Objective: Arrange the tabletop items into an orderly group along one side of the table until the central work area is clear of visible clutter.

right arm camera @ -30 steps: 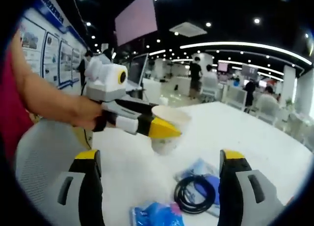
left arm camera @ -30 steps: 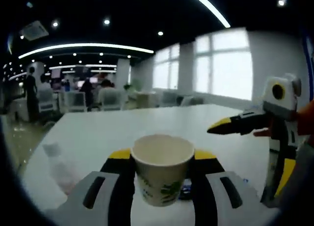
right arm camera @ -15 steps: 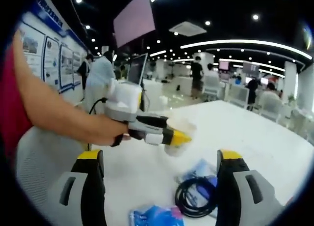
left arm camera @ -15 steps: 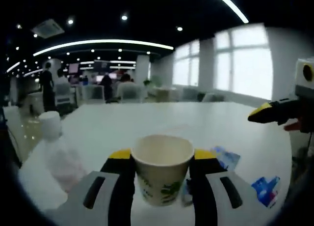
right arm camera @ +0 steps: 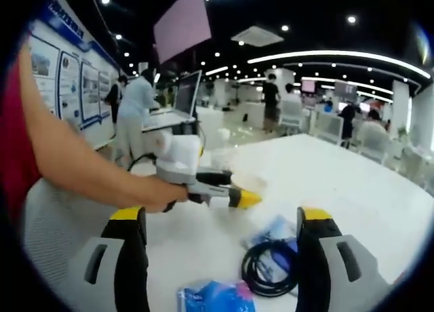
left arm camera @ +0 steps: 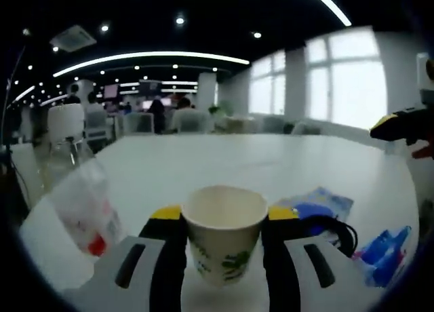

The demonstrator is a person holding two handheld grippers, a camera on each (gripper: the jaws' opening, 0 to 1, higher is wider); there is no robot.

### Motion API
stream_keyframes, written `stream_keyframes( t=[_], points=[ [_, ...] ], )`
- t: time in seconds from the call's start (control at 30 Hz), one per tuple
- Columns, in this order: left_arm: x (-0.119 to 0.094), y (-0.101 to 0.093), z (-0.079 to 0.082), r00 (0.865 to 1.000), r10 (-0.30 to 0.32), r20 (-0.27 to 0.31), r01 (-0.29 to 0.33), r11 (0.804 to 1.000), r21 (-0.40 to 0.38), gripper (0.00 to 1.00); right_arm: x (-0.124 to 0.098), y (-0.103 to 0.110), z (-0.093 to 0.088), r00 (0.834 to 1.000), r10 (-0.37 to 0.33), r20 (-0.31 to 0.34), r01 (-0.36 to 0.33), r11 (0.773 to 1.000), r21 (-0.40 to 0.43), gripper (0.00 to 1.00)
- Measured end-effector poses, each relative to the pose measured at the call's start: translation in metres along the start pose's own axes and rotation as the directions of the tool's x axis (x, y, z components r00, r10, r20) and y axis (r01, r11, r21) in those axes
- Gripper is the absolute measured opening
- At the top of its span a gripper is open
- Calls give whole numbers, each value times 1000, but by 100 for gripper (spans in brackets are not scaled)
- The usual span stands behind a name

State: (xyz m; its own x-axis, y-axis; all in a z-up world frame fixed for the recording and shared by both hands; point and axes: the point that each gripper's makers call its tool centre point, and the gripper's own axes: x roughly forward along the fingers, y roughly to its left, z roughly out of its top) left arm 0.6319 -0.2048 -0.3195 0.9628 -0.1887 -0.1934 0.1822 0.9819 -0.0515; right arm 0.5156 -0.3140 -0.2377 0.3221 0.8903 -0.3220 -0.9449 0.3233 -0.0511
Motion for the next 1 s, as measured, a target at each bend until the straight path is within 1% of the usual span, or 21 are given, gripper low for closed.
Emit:
stream_keyframes(
  t=[0.07,0.2,0.27,0.3,0.33,0.37,0.4,0.43,0.5,0.67,0.73,0.83,0.87,1.0],
  points=[
    [1,2,-1,1000,1,9,0,1000,-9,41,0,0,-1,1000,-1,-1,1,1000,4,90],
    [3,2,-13,1000,3,-30,-3,1000,7,41,-1,0,-2,1000,-4,-5,4,1000,5,89],
    [3,2,-17,999,5,-38,-4,1000,10,42,-1,-1,-2,1000,-4,-4,4,1000,5,88],
    [3,2,-16,1000,4,-29,-4,1000,9,42,0,-1,-1,1000,-5,-4,5,1000,5,88],
    [2,2,-16,1000,4,-31,-3,1000,7,42,0,-1,-2,1000,-6,-4,6,1000,7,88],
    [3,2,-18,999,0,-37,0,1000,10,42,0,-1,-2,1000,-6,-4,6,1000,7,87],
    [3,1,-22,998,-3,-57,4,1000,17,42,1,-1,-2,1000,-5,-6,5,1000,9,87],
    [3,2,-25,998,0,-66,2,1000,27,42,1,-1,-2,1000,-4,-6,4,1000,9,87],
    [1,4,-25,998,11,-57,-11,1000,6,42,0,-1,-1,1000,-4,-4,4,1000,6,87],
    [-1,4,-25,998,12,-69,-12,1000,10,43,-3,-4,-4,1000,-12,-9,12,1000,11,87],
    [-1,5,-28,996,13,-85,-14,1000,-18,45,-3,-4,-5,1000,-14,-10,14,1000,14,87],
    [-1,8,-31,995,31,-93,-32,999,-12,54,-5,-4,-5,1000,-15,-10,15,1000,14,86],
    [-2,7,-31,995,30,-95,-32,999,-17,55,-5,-4,-6,1000,-16,-11,16,1000,13,86],
    [-3,4,-29,996,19,-89,-21,1000,-21,55,-7,-4,-6,1000,-17,-10,17,1000,12,86]
  ],
)
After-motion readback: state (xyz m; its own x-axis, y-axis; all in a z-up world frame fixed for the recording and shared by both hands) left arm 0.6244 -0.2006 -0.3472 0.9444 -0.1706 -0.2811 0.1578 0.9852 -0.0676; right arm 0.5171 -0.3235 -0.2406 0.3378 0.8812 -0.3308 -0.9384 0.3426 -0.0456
